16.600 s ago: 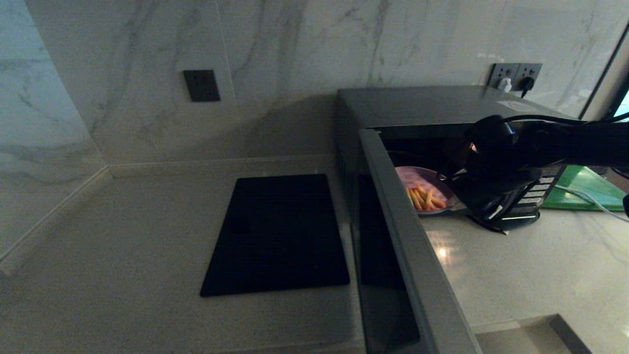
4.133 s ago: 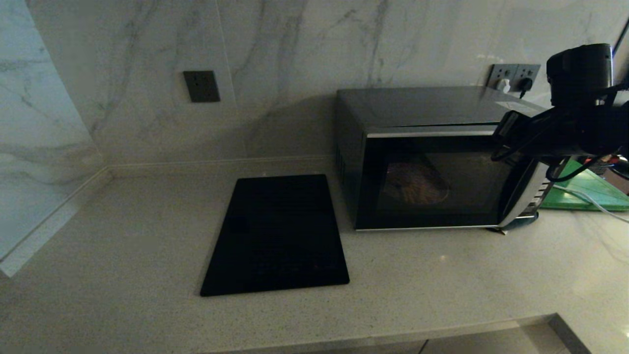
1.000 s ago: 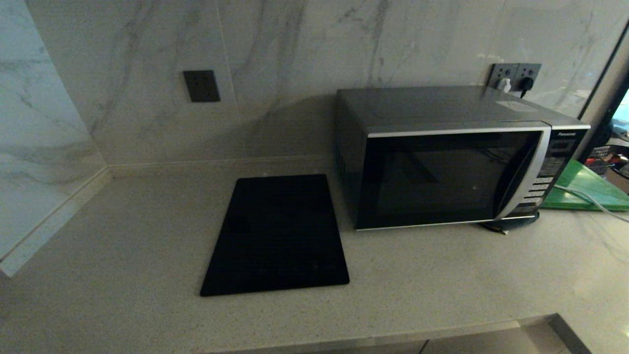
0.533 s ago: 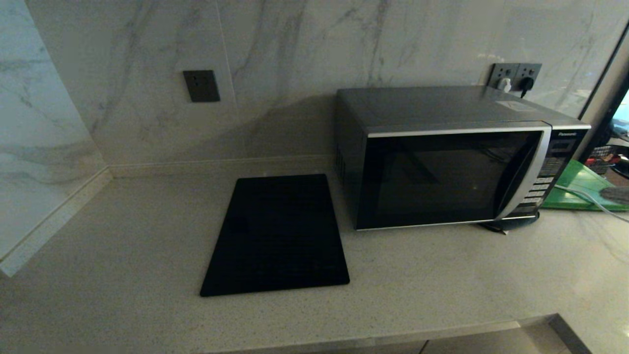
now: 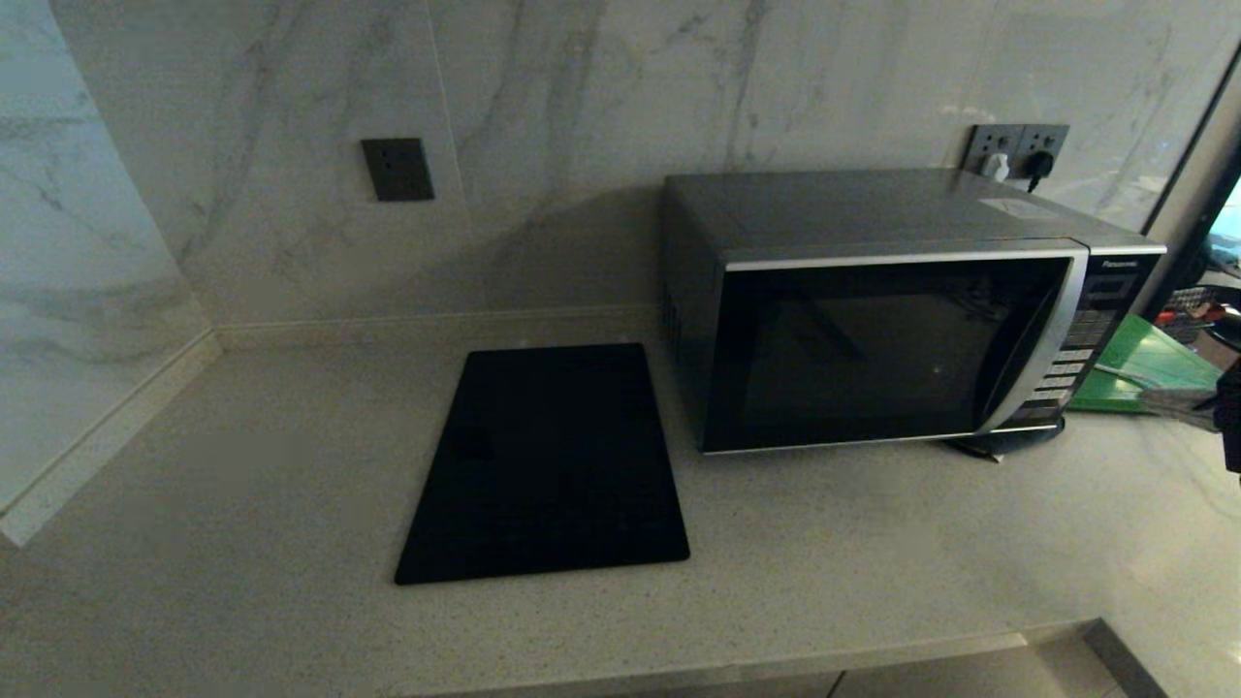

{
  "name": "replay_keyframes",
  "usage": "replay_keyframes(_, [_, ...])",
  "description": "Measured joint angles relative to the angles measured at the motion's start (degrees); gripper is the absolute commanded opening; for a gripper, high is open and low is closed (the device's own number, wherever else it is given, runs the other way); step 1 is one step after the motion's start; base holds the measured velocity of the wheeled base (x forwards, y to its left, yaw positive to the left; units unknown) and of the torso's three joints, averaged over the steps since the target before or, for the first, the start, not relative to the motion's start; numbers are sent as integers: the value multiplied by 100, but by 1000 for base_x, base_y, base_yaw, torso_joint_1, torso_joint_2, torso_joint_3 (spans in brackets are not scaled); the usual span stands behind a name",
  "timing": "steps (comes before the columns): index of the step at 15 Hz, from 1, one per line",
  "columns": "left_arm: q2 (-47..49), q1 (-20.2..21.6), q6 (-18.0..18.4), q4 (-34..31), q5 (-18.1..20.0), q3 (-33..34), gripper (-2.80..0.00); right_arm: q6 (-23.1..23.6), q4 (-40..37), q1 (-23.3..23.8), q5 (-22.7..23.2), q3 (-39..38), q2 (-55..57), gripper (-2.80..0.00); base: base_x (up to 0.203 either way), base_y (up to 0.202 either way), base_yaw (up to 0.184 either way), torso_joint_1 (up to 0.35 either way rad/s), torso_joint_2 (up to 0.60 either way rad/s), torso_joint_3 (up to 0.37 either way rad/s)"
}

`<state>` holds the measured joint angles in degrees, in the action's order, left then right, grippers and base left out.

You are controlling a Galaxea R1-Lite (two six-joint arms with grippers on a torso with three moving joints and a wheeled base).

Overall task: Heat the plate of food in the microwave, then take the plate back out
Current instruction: Open the microwave oven

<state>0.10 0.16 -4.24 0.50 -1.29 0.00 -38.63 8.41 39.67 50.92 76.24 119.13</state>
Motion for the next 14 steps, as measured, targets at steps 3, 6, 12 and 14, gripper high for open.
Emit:
replay_keyframes(3, [0, 0, 0, -4, 0, 0, -280, -91, 18, -153, -43, 283, 528, -280, 0, 0, 0, 0, 0, 0])
replay_keyframes(6, [0, 0, -2, -1, -2, 0, -280, -113, 16, -322, -45, 583, 940, -280, 0, 0, 0, 0, 0, 0])
replay_keyframes(12, [0, 0, -2, -1, 2, 0, -280, -166, 5, -564, -43, 895, 1413, -280, 0, 0, 0, 0, 0, 0])
replay_keyframes(14, [0, 0, -2, 1, 2, 0, -280, -326, 10, -607, -40, 1055, 1521, -280, 0, 0, 0, 0, 0, 0])
